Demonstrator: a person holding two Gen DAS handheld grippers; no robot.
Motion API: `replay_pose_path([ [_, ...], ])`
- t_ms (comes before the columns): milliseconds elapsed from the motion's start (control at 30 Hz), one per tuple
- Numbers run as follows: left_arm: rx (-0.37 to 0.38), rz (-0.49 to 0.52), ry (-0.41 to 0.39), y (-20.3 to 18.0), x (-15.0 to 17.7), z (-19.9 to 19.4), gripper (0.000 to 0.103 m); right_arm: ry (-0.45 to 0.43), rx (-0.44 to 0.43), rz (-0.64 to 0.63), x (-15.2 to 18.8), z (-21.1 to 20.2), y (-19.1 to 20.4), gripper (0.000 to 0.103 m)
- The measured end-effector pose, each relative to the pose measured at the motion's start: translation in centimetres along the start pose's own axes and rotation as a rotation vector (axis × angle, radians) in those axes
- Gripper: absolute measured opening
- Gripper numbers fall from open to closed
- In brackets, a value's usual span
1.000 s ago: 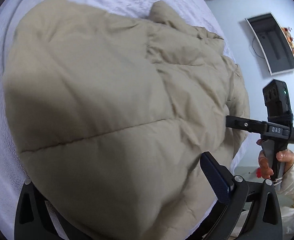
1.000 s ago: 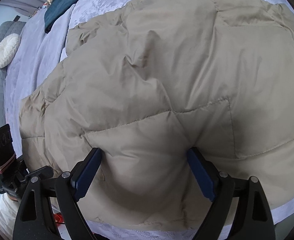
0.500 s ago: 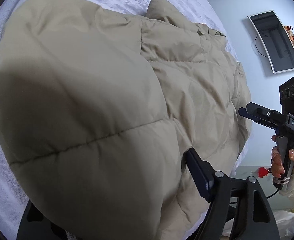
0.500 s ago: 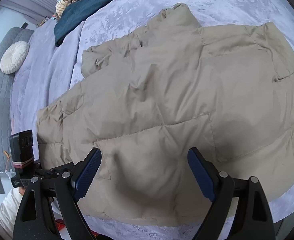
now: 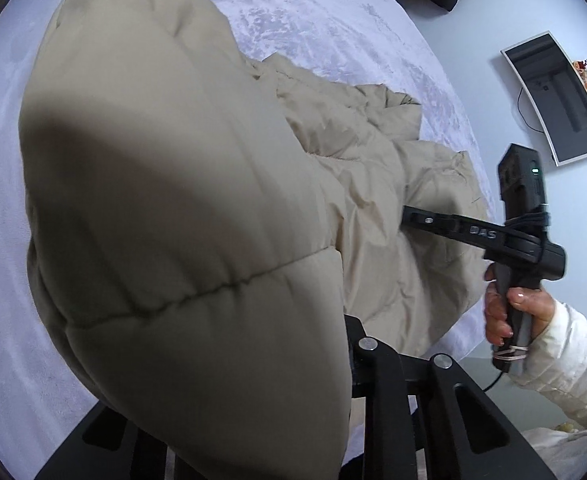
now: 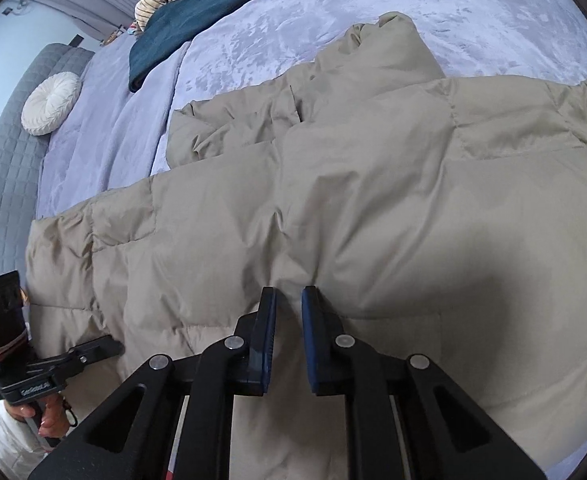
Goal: Fold large clothes
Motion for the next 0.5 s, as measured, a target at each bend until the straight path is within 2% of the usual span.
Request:
replay_pose_path([
  [233,0.054,0.041,-0.016,-8.8,-1.8,-2.1,0.028,0.021,-0.071,0.022,-1.3,1.6,-1.8,0.014],
  [333,0.068,0.045,-0.002,-12.4,-3.1,-1.3,0.028,0.029,-0.117,0.048,-1.7,2.2,-2.9,0.010],
  [500,0.044,0.068,0.033,-17.8,-5.7,1.6,0.028,0.053,-0.218,0.111,-2.5,3.4,-5.0,0.001],
])
Point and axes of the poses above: each gripper's, at about its wrist camera, not at the fingertips, and z roughly the way its jaws point, y to its left, x to its underside, the point moved 2 cm from there along z, roughly the way its jaws point, and after that the axes turned 6 degrees about y, right-handed, at the moved point
